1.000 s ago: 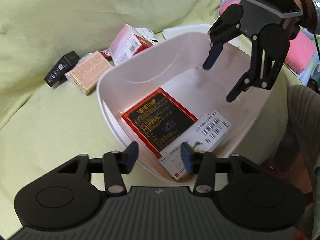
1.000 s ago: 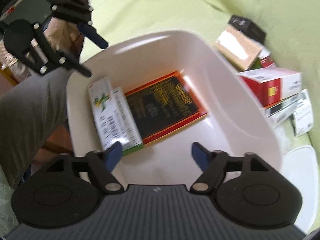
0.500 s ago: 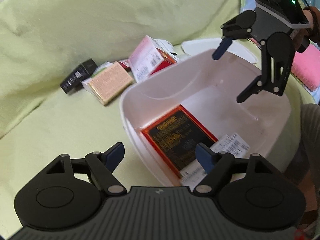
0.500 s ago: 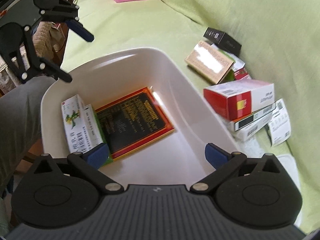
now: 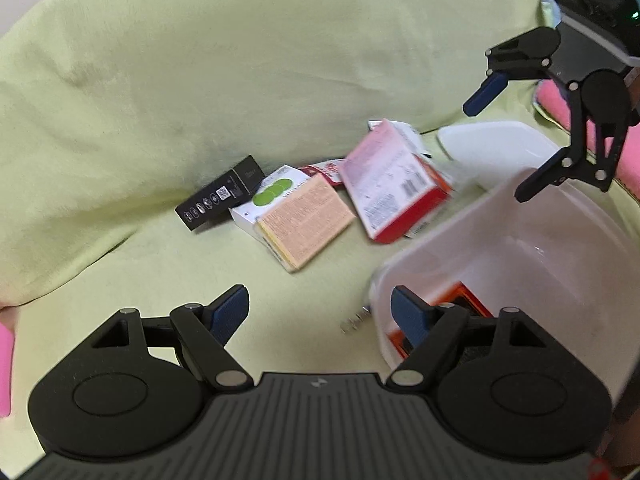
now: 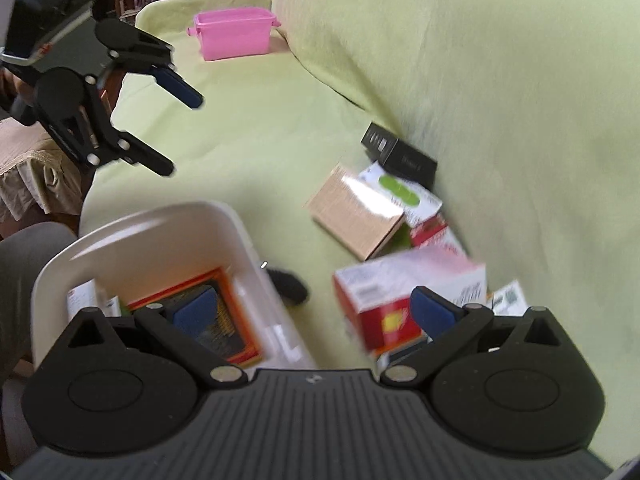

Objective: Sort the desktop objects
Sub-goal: 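Move the right gripper back toward the tan yellow-edged box, then grasp the tan yellow-edged box with the right gripper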

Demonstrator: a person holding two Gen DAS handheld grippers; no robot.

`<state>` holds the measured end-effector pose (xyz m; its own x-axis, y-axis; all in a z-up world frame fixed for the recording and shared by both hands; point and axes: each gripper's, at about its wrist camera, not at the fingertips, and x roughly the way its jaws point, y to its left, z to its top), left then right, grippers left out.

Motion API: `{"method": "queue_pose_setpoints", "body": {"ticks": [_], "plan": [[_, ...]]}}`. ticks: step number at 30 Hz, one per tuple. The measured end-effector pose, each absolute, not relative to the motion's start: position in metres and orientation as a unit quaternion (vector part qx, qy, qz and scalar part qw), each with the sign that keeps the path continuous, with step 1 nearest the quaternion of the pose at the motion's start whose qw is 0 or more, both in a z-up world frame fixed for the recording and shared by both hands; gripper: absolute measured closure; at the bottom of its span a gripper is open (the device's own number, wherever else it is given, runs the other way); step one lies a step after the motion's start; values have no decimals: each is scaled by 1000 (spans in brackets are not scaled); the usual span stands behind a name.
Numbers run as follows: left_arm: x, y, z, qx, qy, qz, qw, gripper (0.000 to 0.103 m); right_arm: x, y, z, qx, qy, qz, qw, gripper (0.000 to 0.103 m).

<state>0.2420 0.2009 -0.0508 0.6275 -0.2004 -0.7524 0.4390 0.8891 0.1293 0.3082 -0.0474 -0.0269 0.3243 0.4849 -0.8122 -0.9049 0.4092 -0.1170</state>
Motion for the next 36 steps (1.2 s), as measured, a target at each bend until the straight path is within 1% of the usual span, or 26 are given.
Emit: {"method": "queue_pose_setpoints", "body": {"ticks": [2,4,7,10,14,18,21,22,23,25,29,31,35,36], "plan": [[263,206,-60,143,398,-185,887,23,325,-35,-30,-306,354,461,754,1],[285,212,-72,125,404,-187,886,20,343,-21,-37,-321,353,463,747,1],[319,219,-92,100,414,-191,884,20,370,-1,-51,-338,353,466,738,1],[346,222,-110,97,419,-195,881,20,394,17,-70,-351,363,463,728,1],[374,225,-133,95,428,-197,877,21,415,39,-99,-380,372,463,710,2],[392,233,-154,59,438,-207,873,21,433,51,-121,-381,389,466,697,5],[400,236,-166,37,440,-213,872,21,437,56,-135,-386,396,478,683,14],[401,236,-169,35,439,-213,872,21,436,58,-139,-389,396,482,678,25],[401,236,-171,36,435,-213,874,21,435,59,-143,-394,394,486,673,31],[398,234,-172,41,426,-218,877,23,428,60,-146,-408,377,488,674,33],[388,228,-172,61,417,-233,876,33,413,56,-142,-401,370,498,674,33],[379,226,-169,87,410,-236,877,35,398,53,-138,-410,358,510,666,33],[354,222,-165,148,396,-245,873,47,378,43,-127,-404,351,531,657,34],[348,221,-165,159,395,-247,870,49,376,42,-125,-399,352,533,658,33]]}}
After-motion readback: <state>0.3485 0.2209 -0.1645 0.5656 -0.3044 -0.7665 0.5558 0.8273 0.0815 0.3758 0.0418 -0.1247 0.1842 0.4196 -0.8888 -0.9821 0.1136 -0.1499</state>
